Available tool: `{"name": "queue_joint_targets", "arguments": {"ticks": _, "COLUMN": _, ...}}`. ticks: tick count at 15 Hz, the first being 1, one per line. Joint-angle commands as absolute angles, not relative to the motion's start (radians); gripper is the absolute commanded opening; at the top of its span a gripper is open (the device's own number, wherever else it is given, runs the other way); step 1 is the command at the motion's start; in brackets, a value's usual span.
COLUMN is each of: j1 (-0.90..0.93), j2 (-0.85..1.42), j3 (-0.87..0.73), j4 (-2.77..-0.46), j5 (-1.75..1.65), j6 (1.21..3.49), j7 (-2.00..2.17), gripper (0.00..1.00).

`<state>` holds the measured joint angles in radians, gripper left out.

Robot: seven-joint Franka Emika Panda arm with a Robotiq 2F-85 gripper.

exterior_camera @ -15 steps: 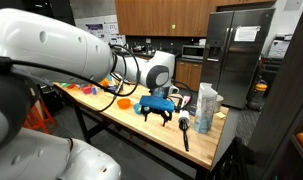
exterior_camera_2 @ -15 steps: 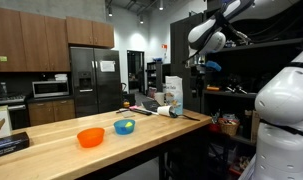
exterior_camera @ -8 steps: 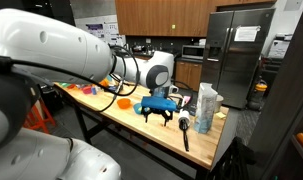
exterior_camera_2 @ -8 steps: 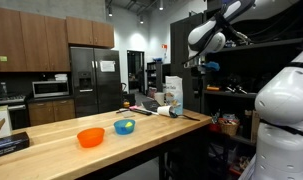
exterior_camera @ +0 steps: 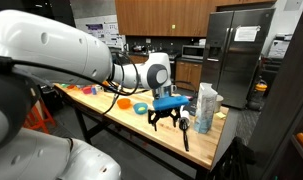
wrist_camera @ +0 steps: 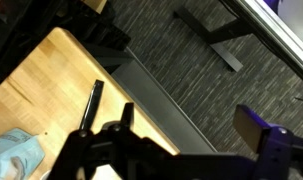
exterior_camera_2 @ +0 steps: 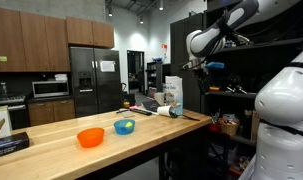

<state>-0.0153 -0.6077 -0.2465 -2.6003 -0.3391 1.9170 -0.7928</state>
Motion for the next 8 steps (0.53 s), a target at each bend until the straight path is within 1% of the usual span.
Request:
{"name": "queue_joint_targets", "arguments": {"ticks": 1, "j1": -0.029, "j2": -0.606, "j3": -0.234, "j4": -2.602, "j5": -0.359, "j6": 1.926, "j7": -0.838, "gripper": 1.00}}
{"name": "queue_joint_targets", "arguments": {"ticks": 8, "j1": -0.030, "j2": -0.606, "j3": -0.233, "j4": -2.606, "j5": -0.383, "j6": 1.938, "j7": -0.898, "gripper": 1.00}}
